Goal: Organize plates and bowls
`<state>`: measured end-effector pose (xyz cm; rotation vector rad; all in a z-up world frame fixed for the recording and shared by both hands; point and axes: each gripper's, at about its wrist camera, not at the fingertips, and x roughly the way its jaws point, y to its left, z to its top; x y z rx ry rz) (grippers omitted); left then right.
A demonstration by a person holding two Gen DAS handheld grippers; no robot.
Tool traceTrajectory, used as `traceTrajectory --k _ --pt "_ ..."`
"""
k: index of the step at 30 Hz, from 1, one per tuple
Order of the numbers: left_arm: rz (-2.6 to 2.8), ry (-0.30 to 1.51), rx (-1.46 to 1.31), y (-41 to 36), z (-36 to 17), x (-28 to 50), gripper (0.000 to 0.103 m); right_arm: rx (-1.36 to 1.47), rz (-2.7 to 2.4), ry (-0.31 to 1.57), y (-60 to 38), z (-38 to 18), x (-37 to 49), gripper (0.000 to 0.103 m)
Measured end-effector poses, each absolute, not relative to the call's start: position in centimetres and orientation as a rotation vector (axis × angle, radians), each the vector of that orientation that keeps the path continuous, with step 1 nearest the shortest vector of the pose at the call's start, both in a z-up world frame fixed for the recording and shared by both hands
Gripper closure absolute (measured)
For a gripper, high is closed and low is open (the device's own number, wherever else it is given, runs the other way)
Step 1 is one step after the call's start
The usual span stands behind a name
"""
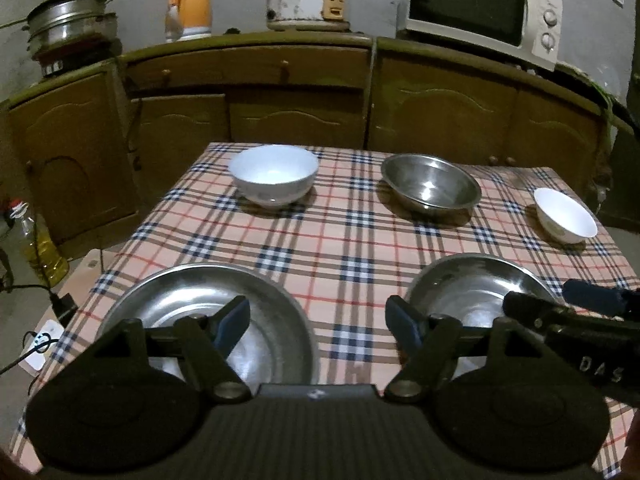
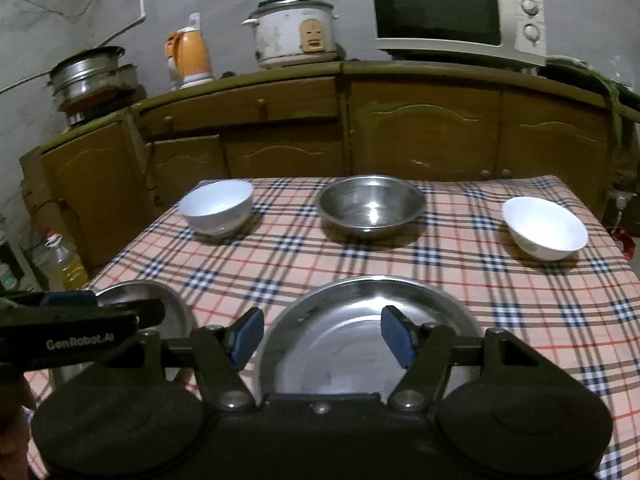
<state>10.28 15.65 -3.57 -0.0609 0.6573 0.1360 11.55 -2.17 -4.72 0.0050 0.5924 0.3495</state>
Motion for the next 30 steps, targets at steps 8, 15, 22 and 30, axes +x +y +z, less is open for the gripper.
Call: traceTrajectory --k 8,15,22,30 --pt "0.169 0.654 -0.093 18.4 -3.9 9.4 0.027 -0.015 0.404 0.617 1.1 -5.4 11.1 0.025" --pt "0.197 0.663 -0.115 21.4 -4.6 8.3 0.027 -0.037 0.477 0.641 4.4 -6.3 11.0 0.025" --pt "0.317 0.686 -0.151 26.3 -6.1 7.6 0.026 -0.071 0.546 0.687 7.6 -8.2 11.5 0.025" --pt "0.422 0.74 -0.203 31.4 -8.5 8.3 0.026 -0.106 0.582 0.745 10.6 -10.3 12.5 0.025"
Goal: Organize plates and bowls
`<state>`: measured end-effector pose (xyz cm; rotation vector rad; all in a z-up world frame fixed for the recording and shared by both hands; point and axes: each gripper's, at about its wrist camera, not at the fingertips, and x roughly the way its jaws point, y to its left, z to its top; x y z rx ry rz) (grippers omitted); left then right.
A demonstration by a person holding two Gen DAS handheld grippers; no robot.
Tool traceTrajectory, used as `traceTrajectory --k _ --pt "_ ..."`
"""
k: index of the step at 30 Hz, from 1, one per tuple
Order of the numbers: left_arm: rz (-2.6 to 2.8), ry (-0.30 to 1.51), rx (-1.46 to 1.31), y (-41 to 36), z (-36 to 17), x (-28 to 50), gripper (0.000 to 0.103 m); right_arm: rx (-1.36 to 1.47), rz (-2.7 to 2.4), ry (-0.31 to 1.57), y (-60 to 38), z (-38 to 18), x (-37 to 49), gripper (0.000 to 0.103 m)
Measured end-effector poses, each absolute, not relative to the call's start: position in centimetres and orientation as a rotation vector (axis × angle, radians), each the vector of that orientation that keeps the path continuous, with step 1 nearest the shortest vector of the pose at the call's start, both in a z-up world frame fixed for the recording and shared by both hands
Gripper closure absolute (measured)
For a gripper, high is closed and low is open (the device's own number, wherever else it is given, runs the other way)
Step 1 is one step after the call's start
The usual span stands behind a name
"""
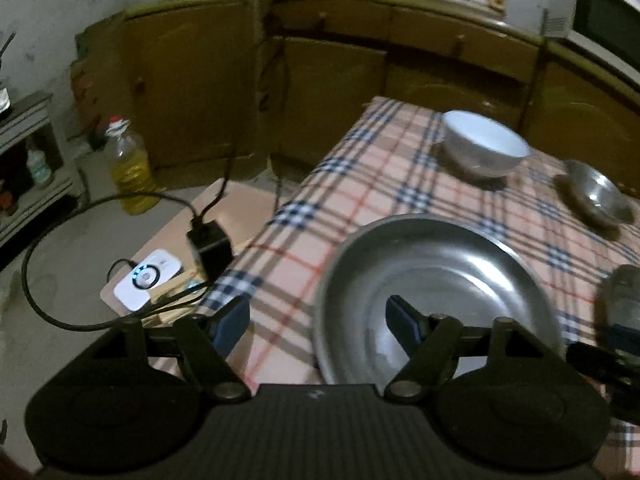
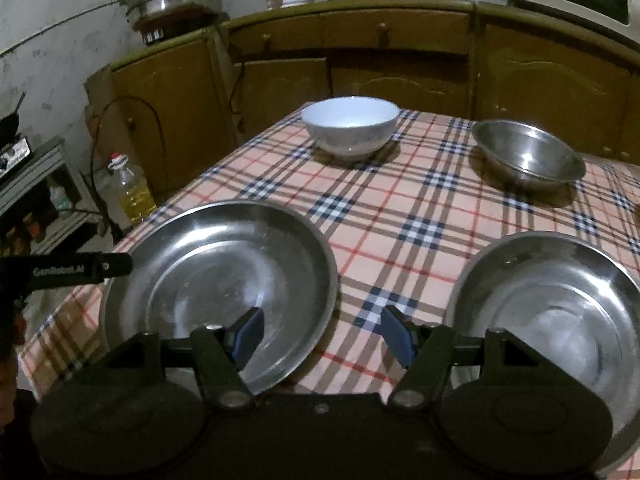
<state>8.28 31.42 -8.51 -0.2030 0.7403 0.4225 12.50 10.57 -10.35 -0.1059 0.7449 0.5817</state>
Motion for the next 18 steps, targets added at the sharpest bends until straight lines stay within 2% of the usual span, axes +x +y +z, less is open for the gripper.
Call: traceTrajectory --k 5,8,13,14,15,16,17,18 --pt "0.427 0.761 -0.207 32.8 -9.6 9.2 0.027 -0.096 0.579 0.776 11.3 -11.3 13.7 0.025" --pt "0.415 0.772 -0.211 33.0 -10.0 9.4 0.032 -0.107 0.582 0.789 11.8 -11.8 14.2 0.025" --pt "0.39 0.778 -0.203 33.0 -10.4 9.6 0.059 -0.09 0.616 0.825 12.4 -12.8 14.8 0.027" --pt "0.376 0.775 -0.202 32.8 -10.4 9.7 0.064 -0.083 0.619 0.836 12.5 -13.0 15.0 0.035" --pt "0.36 0.774 -0.207 32.7 -10.5 9.9 0.074 -0.074 0.627 0.846 12.6 -13.2 15.1 0.057" --pt "0.345 0.776 -0.21 32.6 -10.5 10.0 0.081 -0.071 0.631 0.856 12.7 -13.3 15.2 0.062" --pt "0.337 0.776 -0.205 32.4 -10.5 10.0 0.082 -0.08 0.618 0.85 12.8 -13.3 15.1 0.07" --pt "0.338 0.775 -0.197 32.3 -10.5 10.0 0.082 -0.085 0.614 0.844 12.8 -13.2 15.0 0.073"
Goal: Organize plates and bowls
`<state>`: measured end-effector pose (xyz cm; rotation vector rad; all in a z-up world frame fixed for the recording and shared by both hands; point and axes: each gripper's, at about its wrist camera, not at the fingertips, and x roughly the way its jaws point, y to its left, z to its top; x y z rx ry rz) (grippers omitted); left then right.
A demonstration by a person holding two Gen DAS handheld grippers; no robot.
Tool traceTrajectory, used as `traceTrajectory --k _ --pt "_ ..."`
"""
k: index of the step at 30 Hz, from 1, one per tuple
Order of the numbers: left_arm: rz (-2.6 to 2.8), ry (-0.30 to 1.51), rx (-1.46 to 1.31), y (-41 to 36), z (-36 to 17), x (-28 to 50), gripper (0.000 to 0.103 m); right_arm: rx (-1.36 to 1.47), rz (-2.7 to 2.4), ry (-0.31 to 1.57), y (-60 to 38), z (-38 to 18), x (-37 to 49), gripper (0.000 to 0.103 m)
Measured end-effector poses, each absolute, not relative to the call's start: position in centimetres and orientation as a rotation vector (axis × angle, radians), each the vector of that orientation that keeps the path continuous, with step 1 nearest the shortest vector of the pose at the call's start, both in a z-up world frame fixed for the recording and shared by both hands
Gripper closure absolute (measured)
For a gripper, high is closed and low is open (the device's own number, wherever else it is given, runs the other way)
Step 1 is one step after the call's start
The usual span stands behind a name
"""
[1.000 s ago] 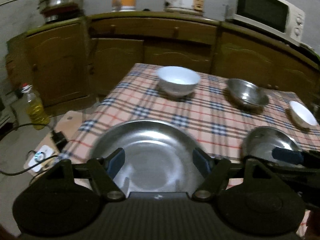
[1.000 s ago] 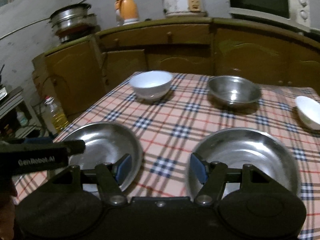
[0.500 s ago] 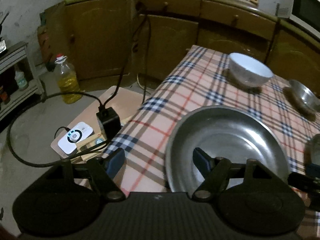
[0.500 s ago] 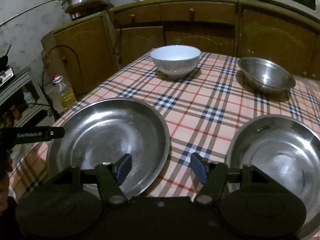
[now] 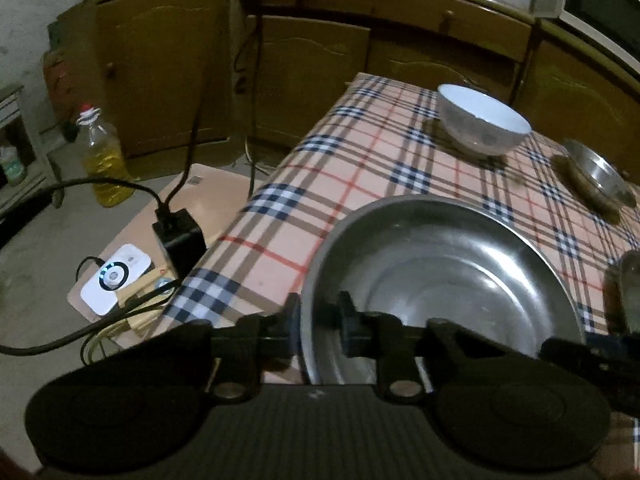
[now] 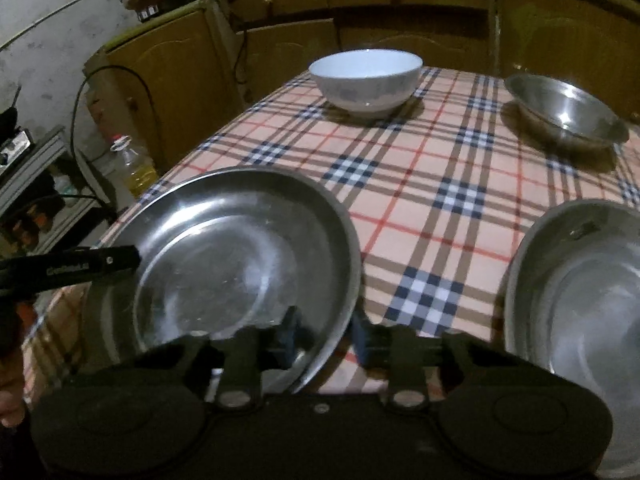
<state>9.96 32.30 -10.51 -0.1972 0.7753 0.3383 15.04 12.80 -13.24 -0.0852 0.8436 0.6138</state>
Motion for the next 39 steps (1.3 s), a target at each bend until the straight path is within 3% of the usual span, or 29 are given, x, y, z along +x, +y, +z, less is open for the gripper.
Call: traceTrajectory --k 5,24,39 --pt "0.323 0.755 -0.228 32.3 -10.1 9.5 0.086 -0.066 0.599 0.836 12.1 -12.8 15.0 0.077" --pt "0.269 0.621 -0.187 27.5 -3.2 8.7 0.087 -0.074 0.54 0.621 7.3 -4.7 13.2 0.077" --pt "0.2 0.579 -0.142 23.0 -0.8 8.8 0.087 -0.035 0.466 0.551 2.4 -1.8 11.9 0.077"
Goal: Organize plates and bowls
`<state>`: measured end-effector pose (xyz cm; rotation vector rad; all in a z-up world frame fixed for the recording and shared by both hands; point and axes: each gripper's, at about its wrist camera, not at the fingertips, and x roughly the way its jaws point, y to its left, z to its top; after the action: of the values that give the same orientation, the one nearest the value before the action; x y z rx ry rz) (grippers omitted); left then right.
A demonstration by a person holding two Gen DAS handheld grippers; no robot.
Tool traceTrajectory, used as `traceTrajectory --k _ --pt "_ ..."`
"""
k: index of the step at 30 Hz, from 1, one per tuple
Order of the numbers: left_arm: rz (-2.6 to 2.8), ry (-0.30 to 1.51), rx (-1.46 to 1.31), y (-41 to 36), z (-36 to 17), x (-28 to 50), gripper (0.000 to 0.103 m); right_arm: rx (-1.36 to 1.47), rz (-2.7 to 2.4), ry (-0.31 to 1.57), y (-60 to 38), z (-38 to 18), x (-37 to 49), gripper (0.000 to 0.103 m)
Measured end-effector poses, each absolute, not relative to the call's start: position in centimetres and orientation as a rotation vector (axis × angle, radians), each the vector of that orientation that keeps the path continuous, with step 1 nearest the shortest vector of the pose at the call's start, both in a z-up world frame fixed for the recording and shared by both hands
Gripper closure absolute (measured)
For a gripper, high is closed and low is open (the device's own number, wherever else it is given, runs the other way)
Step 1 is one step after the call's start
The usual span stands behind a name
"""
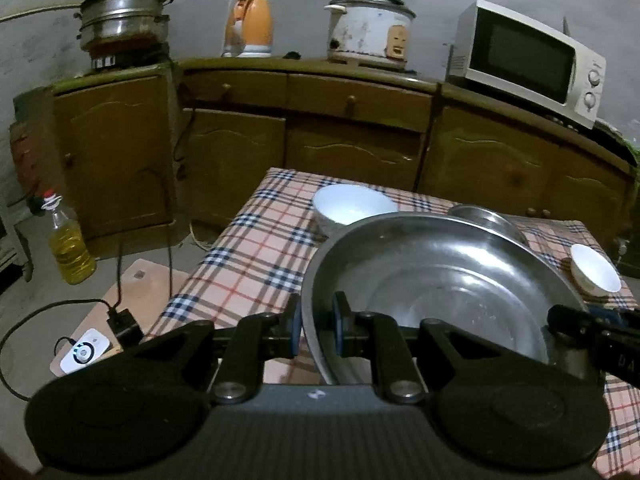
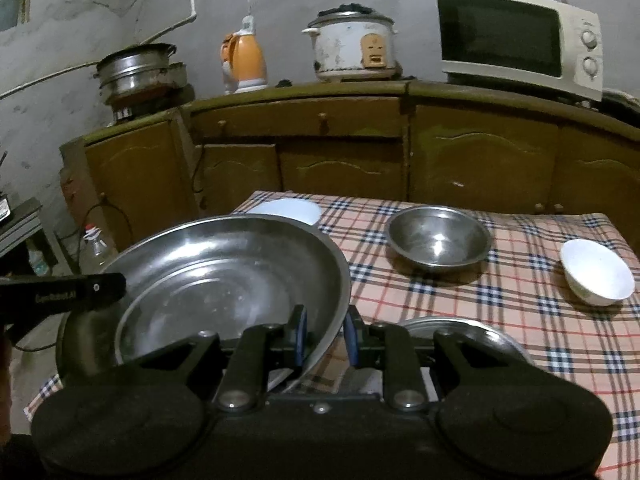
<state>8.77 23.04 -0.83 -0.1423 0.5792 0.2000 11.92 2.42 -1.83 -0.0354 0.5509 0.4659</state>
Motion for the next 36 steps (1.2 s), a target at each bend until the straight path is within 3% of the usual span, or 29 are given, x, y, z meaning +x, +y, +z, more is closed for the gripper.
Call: traceTrajectory --k 36 --pt "-0.007 0.608 -0.051 11.9 -1.3 12.6 0.086 0.072 0.222 0.525 -10.1 -2.4 12.2 0.077"
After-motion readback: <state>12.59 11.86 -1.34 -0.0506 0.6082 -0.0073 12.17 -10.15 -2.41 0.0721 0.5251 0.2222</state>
